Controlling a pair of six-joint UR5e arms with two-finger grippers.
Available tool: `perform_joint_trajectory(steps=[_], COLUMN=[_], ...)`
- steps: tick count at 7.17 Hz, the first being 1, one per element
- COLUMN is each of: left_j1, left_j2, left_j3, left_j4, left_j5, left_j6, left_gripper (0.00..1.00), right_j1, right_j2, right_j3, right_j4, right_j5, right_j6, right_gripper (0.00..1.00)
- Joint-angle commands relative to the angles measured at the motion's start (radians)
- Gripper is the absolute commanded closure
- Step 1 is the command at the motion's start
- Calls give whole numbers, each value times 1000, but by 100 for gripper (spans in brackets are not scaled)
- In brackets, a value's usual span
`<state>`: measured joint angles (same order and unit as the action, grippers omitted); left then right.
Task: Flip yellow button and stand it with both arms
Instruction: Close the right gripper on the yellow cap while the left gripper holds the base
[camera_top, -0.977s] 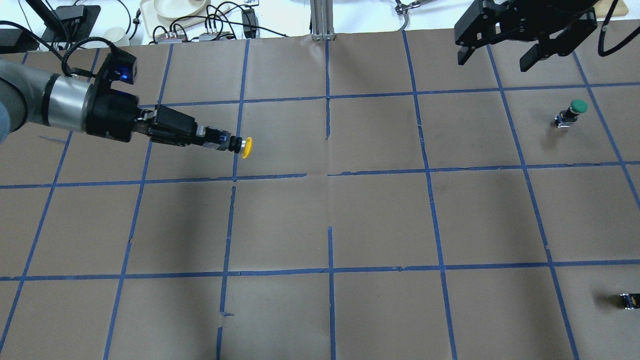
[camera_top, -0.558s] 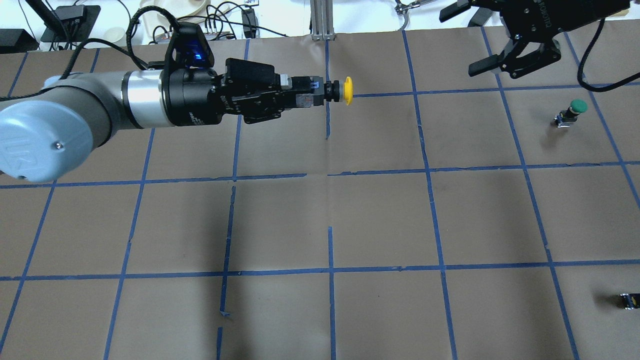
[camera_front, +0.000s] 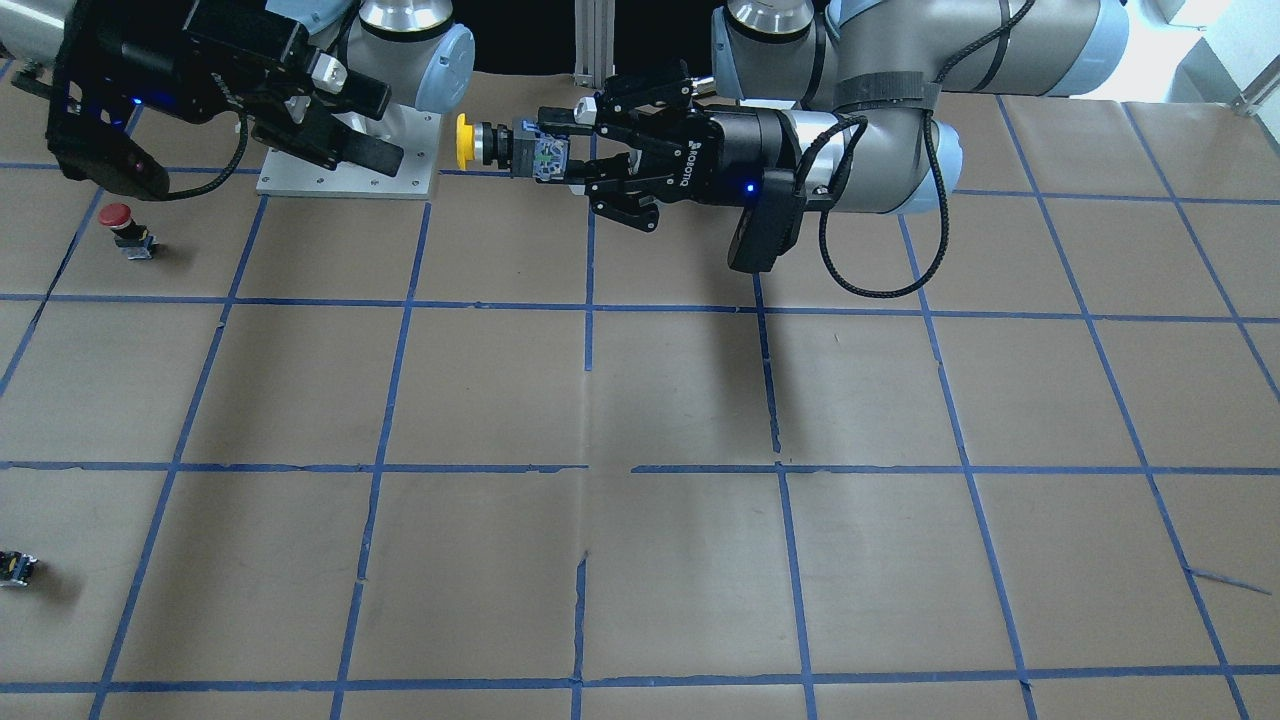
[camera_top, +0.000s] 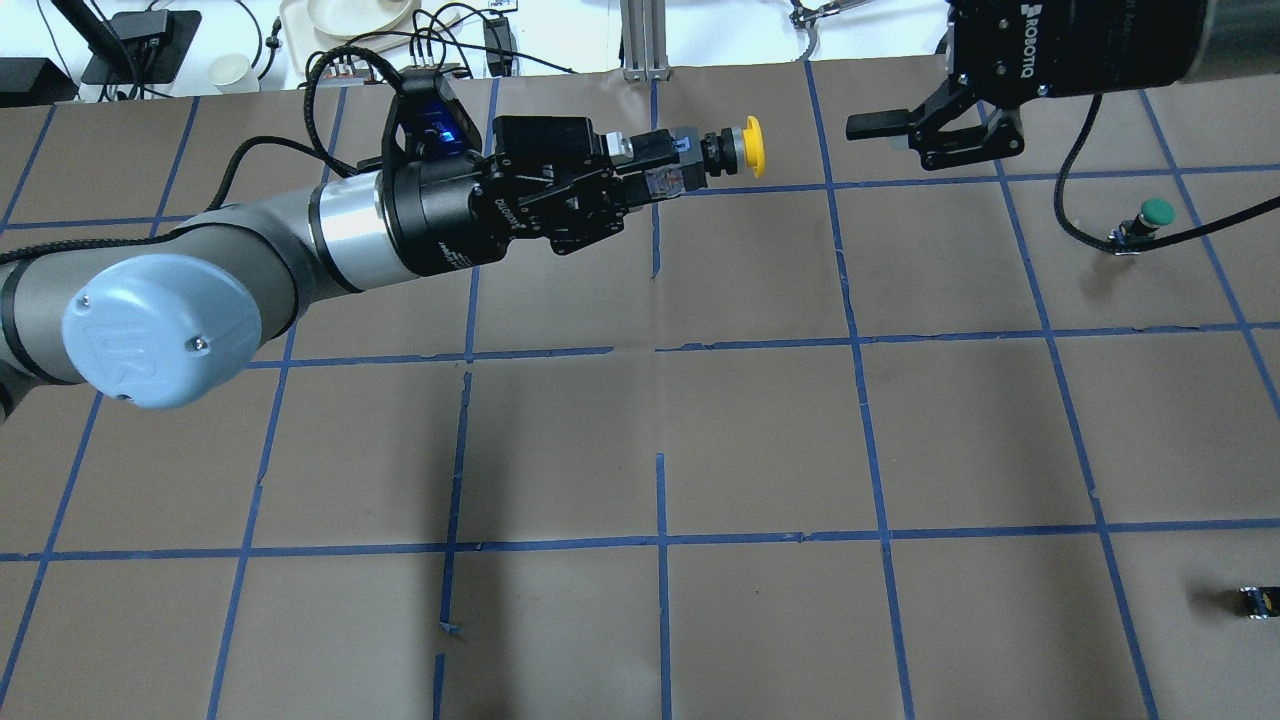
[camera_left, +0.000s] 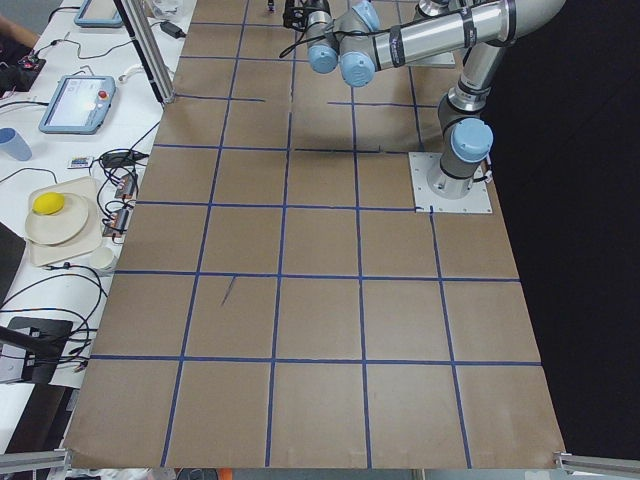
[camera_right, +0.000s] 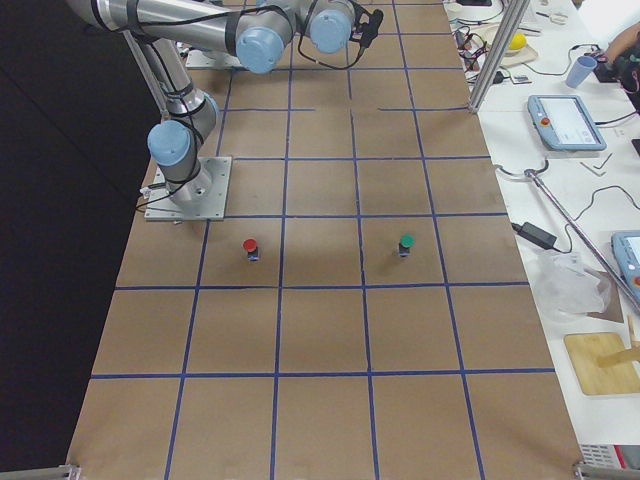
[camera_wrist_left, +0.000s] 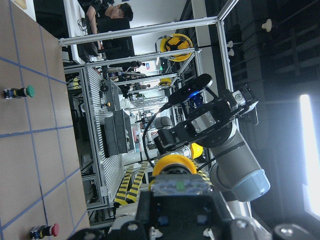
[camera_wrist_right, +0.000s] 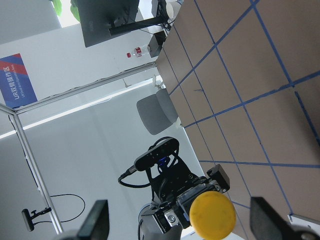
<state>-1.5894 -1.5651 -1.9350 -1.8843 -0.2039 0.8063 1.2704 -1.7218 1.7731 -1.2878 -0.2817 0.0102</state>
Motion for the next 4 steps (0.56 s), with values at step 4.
perform_joint_trajectory(steps=[4], left_j1=[-26], left_j2=[8], left_j3=[2], left_j4=[4], left_j5=[-26], left_j6=[2], left_gripper=[98], right_j1=[26], right_j2=[-27], right_j3=[45], right_j4=[-19], right_j5=[13], right_j6=[13], right_gripper=[6])
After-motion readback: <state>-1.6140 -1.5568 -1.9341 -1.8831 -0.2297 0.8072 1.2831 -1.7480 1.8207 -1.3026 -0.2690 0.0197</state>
